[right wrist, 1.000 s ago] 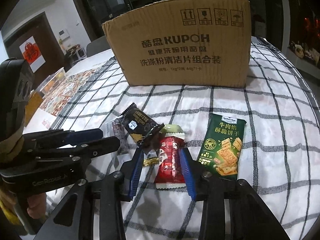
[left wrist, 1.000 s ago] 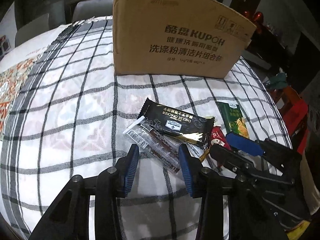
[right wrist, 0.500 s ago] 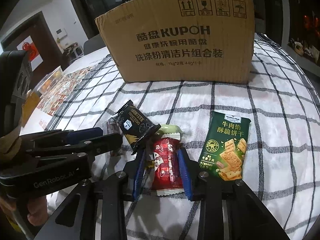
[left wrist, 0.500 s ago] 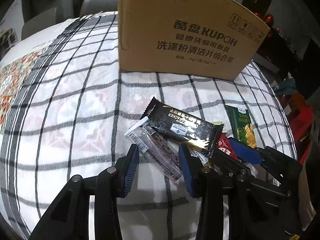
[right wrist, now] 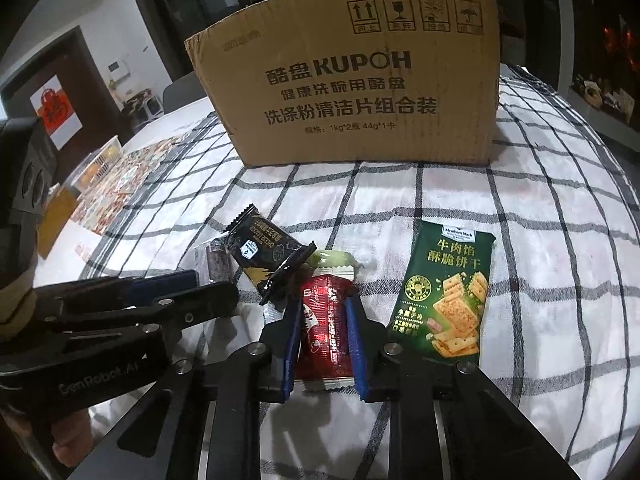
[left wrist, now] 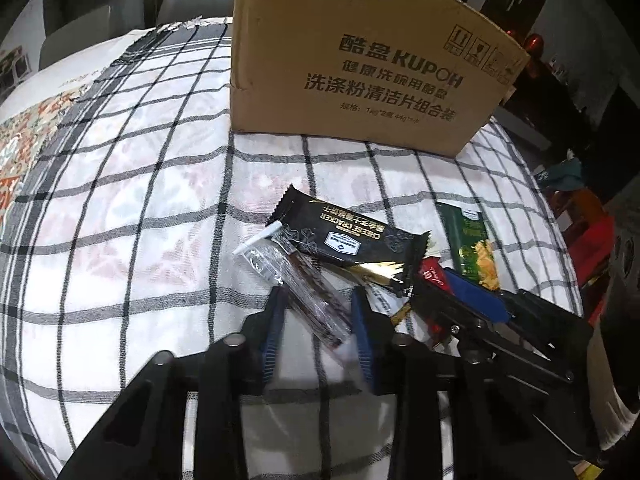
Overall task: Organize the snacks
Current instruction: 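Grasp the red packet with the right tool while the left tool grasps the clear stick snack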
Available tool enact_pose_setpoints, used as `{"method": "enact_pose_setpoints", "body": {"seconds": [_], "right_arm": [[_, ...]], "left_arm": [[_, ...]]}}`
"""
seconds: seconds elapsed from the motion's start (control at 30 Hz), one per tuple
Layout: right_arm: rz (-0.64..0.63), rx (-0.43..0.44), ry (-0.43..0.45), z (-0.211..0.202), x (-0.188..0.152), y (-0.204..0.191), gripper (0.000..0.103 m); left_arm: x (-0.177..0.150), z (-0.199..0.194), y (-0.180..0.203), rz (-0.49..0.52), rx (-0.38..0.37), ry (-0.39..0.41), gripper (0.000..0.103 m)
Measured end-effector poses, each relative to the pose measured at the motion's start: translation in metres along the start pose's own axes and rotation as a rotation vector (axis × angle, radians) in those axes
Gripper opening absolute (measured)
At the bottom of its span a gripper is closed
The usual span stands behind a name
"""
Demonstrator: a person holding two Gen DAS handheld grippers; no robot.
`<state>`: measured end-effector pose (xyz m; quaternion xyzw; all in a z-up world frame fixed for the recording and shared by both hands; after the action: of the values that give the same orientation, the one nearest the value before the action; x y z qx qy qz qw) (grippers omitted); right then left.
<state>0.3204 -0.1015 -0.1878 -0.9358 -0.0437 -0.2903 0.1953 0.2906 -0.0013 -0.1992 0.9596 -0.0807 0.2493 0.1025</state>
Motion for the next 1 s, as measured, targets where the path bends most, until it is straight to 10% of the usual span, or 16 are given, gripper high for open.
{"method": "enact_pose_setpoints", "body": {"seconds": [1.0], "right_arm": [[0.039,0.05,0.132,-0.071,0.009,-0.024,0.023]], "left_arm": [[0.0,-0.078,0.027,0.139,-0.063,0.216,0.001]]}}
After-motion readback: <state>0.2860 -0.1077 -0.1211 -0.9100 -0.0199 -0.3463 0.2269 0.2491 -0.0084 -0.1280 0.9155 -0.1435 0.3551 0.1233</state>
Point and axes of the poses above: each gripper's, at about its wrist camera, not at the fingertips, and z roughly the way its jaws point, y to its right, x to its top, the point moved 8 cm from there along z, roughly the way its jaws point, and after that the axes turned 8 degrees about z, right-handed, at the moved point
